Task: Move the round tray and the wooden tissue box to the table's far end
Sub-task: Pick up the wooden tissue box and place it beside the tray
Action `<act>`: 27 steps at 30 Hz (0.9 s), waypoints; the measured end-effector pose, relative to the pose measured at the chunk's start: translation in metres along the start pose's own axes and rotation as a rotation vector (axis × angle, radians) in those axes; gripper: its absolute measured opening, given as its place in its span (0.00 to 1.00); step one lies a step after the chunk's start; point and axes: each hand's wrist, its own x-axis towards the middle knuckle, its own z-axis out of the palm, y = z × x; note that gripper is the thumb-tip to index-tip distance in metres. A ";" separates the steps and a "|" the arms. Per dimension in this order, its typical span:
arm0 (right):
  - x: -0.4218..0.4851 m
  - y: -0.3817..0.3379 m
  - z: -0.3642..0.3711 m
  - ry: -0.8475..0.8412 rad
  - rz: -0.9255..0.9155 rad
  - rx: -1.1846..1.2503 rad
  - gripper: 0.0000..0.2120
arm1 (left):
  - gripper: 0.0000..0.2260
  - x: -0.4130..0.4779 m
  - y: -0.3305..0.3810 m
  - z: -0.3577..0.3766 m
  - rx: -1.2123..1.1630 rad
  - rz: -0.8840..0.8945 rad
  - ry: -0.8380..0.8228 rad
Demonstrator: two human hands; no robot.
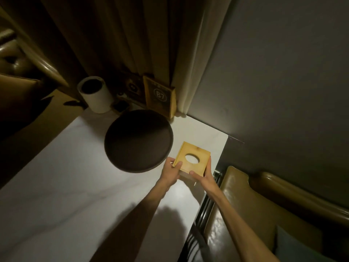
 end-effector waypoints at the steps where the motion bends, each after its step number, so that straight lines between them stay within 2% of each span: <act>1: 0.011 0.000 -0.008 0.002 -0.003 -0.008 0.52 | 0.11 0.013 0.003 0.005 0.022 0.007 -0.018; 7: 0.052 0.020 -0.027 -0.032 -0.044 0.042 0.50 | 0.12 0.064 -0.006 0.017 0.043 0.007 -0.062; 12: 0.061 0.038 -0.021 -0.064 -0.070 0.085 0.45 | 0.12 0.080 -0.023 0.024 -0.053 -0.054 0.013; 15: 0.062 0.035 -0.023 -0.020 -0.046 0.075 0.48 | 0.13 0.078 -0.020 0.025 -0.033 -0.049 0.019; 17: 0.058 0.033 -0.022 -0.001 0.003 0.046 0.52 | 0.20 0.073 -0.018 0.027 0.130 -0.014 0.064; 18: 0.056 0.033 -0.021 0.010 0.011 0.027 0.54 | 0.23 0.065 -0.019 0.027 0.263 0.062 0.115; 20: 0.051 0.033 -0.018 0.085 -0.014 -0.157 0.55 | 0.21 0.048 -0.030 0.025 0.671 0.489 0.261; 21: 0.048 0.031 -0.016 0.130 -0.029 -0.353 0.55 | 0.17 0.041 -0.039 0.026 0.903 0.670 0.272; 22: 0.044 0.031 -0.013 0.167 -0.036 -0.586 0.54 | 0.16 0.033 -0.039 0.026 1.129 0.691 0.241; 24: 0.037 0.035 -0.009 0.162 -0.043 -1.008 0.49 | 0.23 0.021 -0.035 0.026 1.328 0.511 0.182; 25: 0.034 0.035 -0.008 0.127 -0.034 -1.150 0.46 | 0.25 0.021 -0.036 0.024 1.400 0.446 0.134; 27: 0.031 0.031 -0.009 0.072 -0.003 -1.314 0.44 | 0.26 0.028 -0.045 0.017 1.539 0.467 0.092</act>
